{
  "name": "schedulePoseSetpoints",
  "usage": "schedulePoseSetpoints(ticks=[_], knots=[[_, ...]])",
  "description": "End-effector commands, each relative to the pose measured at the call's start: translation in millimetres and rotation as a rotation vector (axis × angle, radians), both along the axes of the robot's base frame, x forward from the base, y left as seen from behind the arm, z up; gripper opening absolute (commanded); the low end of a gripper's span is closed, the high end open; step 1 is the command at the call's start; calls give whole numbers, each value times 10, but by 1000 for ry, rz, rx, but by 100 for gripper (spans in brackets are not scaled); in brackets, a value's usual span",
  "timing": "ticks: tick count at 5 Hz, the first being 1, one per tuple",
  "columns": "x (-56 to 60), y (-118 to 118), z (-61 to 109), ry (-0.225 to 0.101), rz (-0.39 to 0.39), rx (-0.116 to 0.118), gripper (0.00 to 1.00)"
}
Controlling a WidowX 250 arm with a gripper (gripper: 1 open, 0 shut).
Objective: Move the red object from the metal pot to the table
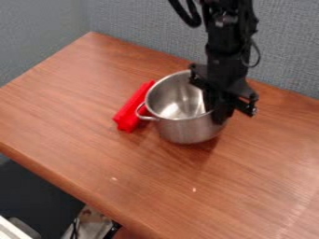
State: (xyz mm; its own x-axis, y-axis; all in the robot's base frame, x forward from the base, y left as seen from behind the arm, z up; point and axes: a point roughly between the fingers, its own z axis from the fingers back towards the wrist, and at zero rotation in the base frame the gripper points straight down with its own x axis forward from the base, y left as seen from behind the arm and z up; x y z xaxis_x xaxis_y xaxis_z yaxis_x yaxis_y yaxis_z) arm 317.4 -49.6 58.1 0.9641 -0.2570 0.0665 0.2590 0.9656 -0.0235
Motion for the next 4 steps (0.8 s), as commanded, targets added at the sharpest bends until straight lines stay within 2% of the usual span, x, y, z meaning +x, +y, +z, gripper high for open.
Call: schedulePoseSetpoints(ticks=[1,2,4], knots=[[145,91,-19,-26,15,9,0],[187,154,-121,-9,23,15,0],[200,240,-186,6,42,14,0]])
